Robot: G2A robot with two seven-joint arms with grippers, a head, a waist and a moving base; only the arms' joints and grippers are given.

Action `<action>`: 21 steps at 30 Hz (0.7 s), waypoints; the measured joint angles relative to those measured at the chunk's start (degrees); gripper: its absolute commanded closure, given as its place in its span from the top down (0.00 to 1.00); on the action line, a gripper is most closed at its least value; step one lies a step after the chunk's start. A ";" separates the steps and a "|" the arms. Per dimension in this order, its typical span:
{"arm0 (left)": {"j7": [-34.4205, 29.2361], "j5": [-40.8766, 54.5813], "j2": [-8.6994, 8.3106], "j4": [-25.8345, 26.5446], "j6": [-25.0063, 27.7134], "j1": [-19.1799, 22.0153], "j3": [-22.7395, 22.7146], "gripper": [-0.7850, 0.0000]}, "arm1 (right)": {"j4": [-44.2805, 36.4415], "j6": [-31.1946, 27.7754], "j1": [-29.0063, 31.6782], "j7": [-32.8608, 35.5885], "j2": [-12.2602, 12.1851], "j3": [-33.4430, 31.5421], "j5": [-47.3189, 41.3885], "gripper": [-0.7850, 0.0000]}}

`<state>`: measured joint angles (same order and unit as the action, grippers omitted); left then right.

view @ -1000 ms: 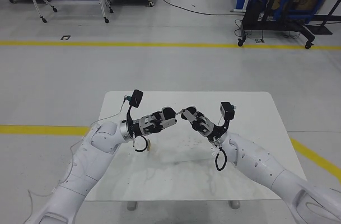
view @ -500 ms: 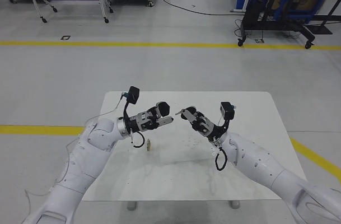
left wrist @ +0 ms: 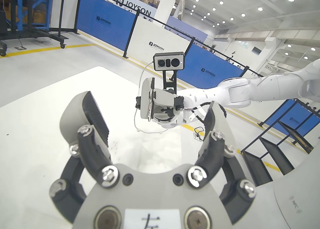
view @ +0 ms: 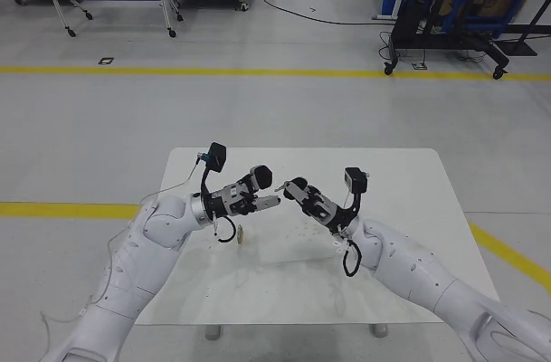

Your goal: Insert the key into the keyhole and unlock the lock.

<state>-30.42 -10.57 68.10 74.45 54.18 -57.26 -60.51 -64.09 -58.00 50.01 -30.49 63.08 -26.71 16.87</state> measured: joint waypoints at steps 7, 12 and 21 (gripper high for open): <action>-0.06 0.21 -0.11 -0.16 -0.37 0.19 0.34 0.34 | -0.33 0.00 0.63 5.56 0.50 -1.91 -5.30 0.00; 0.01 0.46 -0.11 -0.56 -1.18 0.39 0.74 0.32 | -0.75 0.00 1.37 8.69 0.76 -3.47 -6.66 0.00; 0.69 -0.29 -0.04 -1.08 -2.10 0.88 1.31 0.00 | -0.91 0.00 2.62 12.40 1.49 -5.95 -7.70 0.00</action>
<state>-29.73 -10.86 68.07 73.37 52.09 -56.38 -59.19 -65.00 -58.00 52.63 -18.10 64.57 -32.66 9.17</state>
